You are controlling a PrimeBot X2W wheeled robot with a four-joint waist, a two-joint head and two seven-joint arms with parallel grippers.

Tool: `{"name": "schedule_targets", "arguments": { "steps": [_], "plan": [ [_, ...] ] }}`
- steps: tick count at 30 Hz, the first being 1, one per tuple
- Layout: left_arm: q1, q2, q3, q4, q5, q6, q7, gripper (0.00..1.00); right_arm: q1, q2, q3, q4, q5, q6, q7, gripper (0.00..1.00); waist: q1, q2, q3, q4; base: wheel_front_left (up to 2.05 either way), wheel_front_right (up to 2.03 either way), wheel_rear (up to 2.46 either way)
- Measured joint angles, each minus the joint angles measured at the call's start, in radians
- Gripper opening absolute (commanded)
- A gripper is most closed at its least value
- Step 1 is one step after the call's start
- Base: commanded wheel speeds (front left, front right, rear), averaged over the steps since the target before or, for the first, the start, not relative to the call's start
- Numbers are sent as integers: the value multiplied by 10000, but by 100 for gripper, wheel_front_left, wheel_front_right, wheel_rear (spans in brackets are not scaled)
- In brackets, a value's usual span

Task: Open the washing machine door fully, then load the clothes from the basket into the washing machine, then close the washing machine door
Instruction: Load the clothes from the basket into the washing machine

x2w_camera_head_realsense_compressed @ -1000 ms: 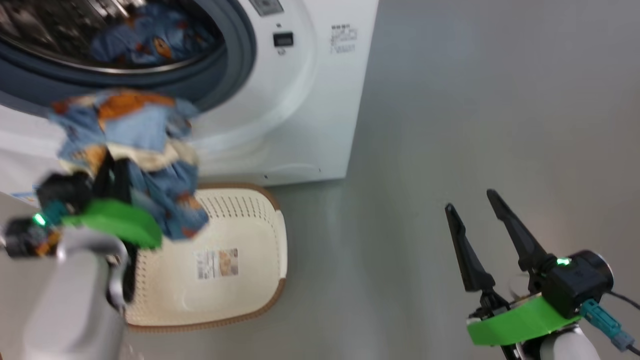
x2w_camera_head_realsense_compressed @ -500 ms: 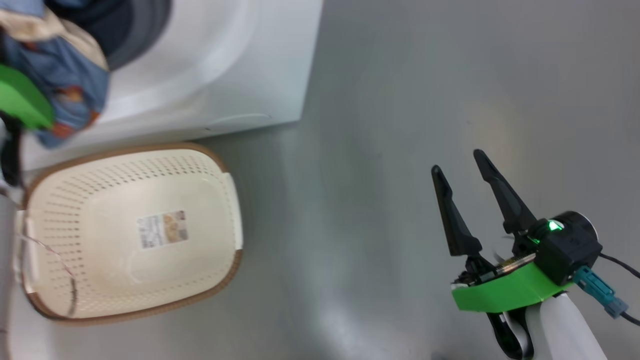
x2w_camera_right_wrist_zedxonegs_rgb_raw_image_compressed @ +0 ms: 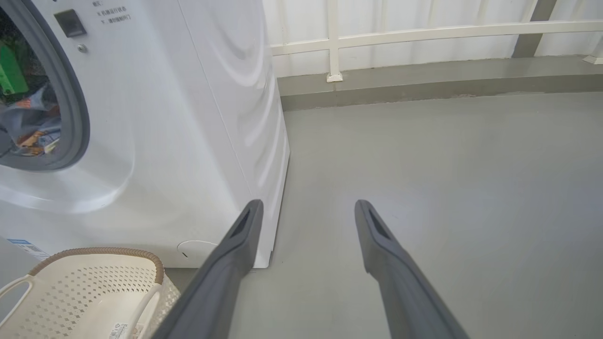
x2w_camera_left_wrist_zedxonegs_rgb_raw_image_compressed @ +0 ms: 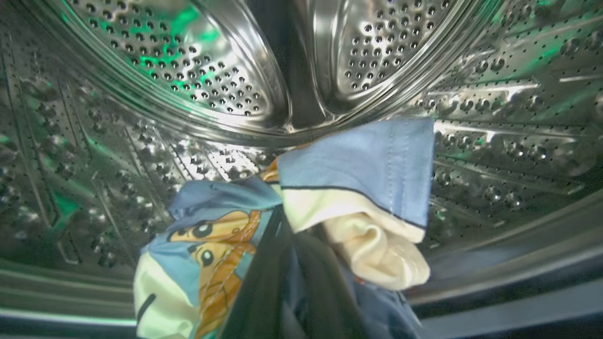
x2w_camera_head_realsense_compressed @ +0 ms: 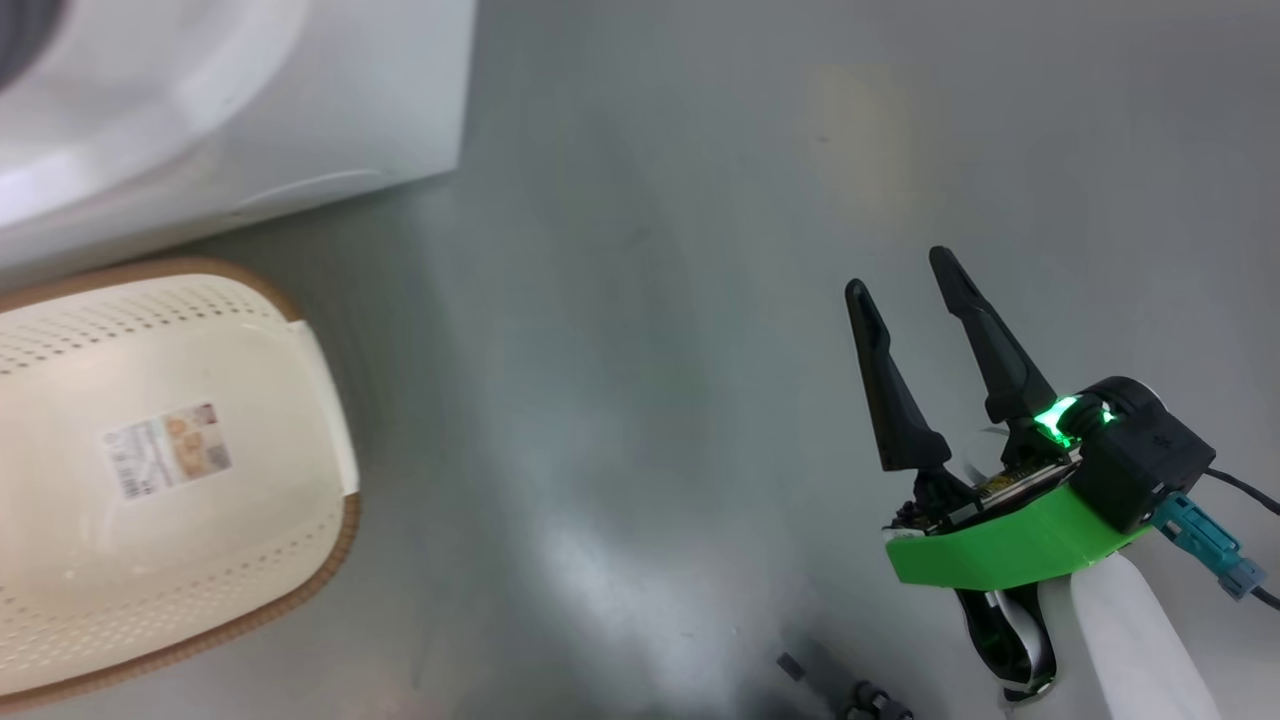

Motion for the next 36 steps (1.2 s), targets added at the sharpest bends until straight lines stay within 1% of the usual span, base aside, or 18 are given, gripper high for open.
{"name": "schedule_targets", "arguments": {
  "steps": [3, 5, 9, 13, 15, 17, 22, 23, 25, 26, 36],
  "plan": [
    [-332, 265, 109, -234, 25, 117, -428, 0, -77, 10, 71, 0, 71, 0, -2, 100, 0, 0, 213, -236, 0, 0, 0],
    [-647, 391, 255, -307, 77, 280, -865, 0, -154, 25, 107, -6, 73, 0, -2, 100, 0, 0, 337, -357, 0, 0, 0],
    [-1020, 625, 295, -194, 370, 435, -1643, 0, -197, 33, 165, -10, 92, 0, -2, 100, 0, 0, 499, -540, 0, 0, 0],
    [-1314, 663, 353, 2, 504, 625, -2535, 0, -198, 35, 182, -4, 132, 0, -2, 100, 0, 0, 579, -629, 0, 0, 0],
    [-1430, 723, 324, 180, 663, 708, -2803, 0, -198, 36, 186, -4, 136, 0, -2, 100, 0, 0, 608, -657, 0, 0, 0],
    [-1479, 765, 297, 347, 767, 890, -3168, 0, -199, 36, 188, -4, 136, 0, -2, 100, 0, 0, 638, -677, 0, 0, 0],
    [-1492, 719, 318, 1080, 780, 1024, -3298, 0, -198, 40, 196, -4, 136, 0, -2, 100, 0, 0, 696, -686, 0, 0, 0],
    [-1492, 685, 328, 1227, 723, 1024, -3229, 11, -198, 40, 199, 2, 136, 0, -2, 100, 0, 0, 701, -684, 0, 0, 0],
    [-1506, 591, 332, 1423, 579, 970, -3173, 59, -198, 42, 198, 2, 138, 0, -2, 100, 0, 0, 723, -668, 0, 0, 0],
    [-1544, 558, 324, 1503, 533, 943, -3173, 100, -198, 42, 196, 2, 138, 0, -2, 100, 0, 0, 736, -660, 0, 0, 0],
    [-1930, 543, 111, 1927, 537, 715, -3438, 100, -232, 42, 165, 19, 146, 0, -2, 100, 0, 0, 757, -517, 0, 0, 0]
  ]
}}
